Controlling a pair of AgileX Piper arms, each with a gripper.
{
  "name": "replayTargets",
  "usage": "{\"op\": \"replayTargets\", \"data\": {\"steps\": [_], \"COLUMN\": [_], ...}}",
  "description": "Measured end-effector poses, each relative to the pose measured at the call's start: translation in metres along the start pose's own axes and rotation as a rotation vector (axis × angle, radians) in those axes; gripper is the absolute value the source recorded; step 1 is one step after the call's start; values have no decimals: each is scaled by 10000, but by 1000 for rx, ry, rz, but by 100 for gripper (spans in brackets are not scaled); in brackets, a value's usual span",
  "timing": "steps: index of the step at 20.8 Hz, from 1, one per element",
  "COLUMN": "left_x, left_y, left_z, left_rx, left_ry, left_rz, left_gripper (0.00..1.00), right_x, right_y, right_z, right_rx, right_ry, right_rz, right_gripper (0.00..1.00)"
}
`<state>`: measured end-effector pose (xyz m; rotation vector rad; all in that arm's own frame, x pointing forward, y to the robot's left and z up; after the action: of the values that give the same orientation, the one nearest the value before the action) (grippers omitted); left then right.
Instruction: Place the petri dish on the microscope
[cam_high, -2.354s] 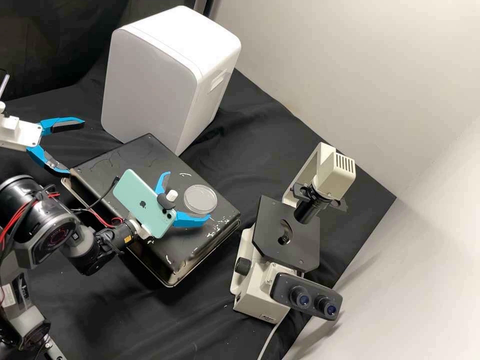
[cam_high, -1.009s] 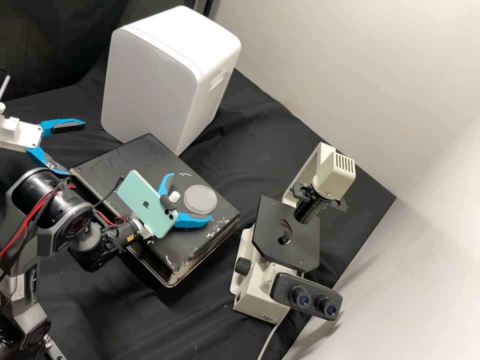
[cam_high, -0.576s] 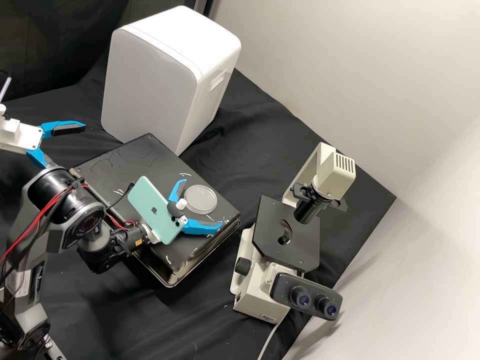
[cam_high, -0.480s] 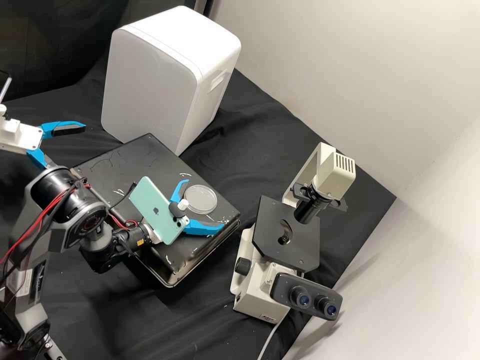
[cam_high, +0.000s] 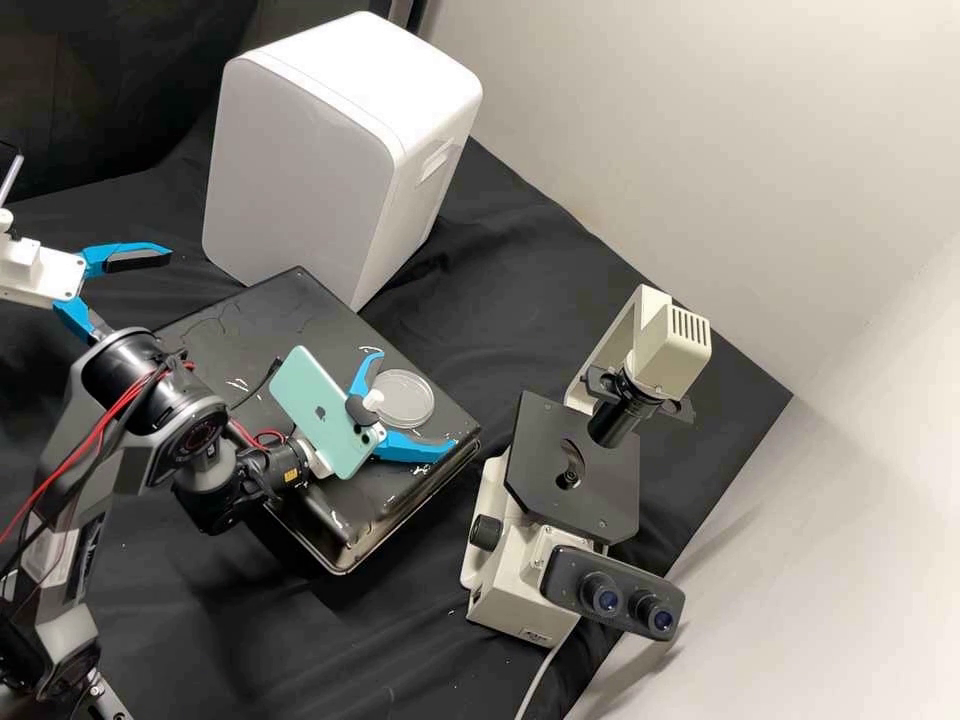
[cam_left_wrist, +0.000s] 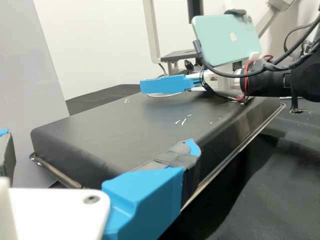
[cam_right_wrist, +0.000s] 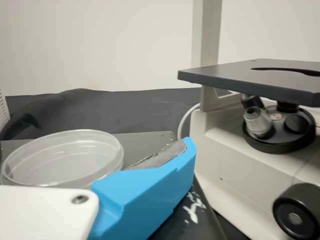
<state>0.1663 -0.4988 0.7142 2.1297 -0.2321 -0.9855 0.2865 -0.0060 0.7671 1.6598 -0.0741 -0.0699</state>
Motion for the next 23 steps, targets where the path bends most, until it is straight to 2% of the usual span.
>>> {"op": "replayTargets", "data": {"steps": [16, 19, 20, 23], "left_x": [0, 0, 0, 0], "left_y": [0, 1, 1, 2], "left_z": [0, -3, -3, -6], "left_rx": [0, -1, -1, -3], "left_ry": [0, 3, 3, 7], "left_rz": [0, 1, 1, 2], "left_gripper": [100, 100, 100, 100], "right_x": [36, 36, 42, 64], "right_y": [-48, -57, -57, -59], "right_z": [-63, -61, -63, -71], "right_rx": [-2, -2, -1, -1], "right_ry": [18, 13, 12, 13], "right_rz": [-12, -19, -20, -23], "right_gripper": [100, 100, 0, 0]}}
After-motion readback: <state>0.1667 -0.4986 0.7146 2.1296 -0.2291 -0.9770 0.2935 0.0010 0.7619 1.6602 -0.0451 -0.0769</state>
